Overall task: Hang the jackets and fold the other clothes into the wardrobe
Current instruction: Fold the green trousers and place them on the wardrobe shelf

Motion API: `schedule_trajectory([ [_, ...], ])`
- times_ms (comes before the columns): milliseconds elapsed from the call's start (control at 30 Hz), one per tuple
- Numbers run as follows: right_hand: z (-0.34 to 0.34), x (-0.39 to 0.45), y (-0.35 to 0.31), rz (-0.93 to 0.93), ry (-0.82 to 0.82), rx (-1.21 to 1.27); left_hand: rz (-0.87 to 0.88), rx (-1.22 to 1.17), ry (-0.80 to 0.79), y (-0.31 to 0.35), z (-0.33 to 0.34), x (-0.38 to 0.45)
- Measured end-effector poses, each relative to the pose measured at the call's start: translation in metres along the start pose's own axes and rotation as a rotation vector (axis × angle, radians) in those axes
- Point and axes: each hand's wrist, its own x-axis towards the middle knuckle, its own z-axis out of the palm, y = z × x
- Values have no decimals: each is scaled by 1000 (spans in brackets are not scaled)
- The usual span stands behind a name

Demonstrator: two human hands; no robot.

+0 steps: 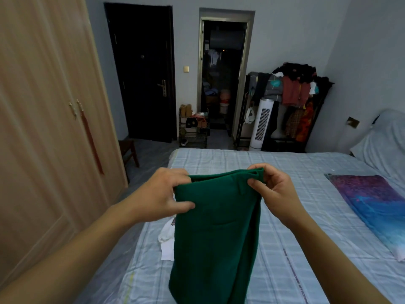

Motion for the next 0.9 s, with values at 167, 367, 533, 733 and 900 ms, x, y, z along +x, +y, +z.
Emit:
schedule_trajectory([
  [167, 1, 8, -6, -24, 97, -14, -9, 1, 170, 22, -14, 20],
  [367, 3, 13, -15, -135, 192, -54, -7, -47, 312, 45, -30, 41],
  [533, 6, 3, -9, -95, 225, -62, -22, 35, 275, 49, -36, 43],
  [733, 13, -3, -5, 7, 316, -101, -62, 115, 279, 44, -31, 37],
  [900, 14, -1, -2, 29, 346, -132, -63, 119, 292, 44, -31, 33],
])
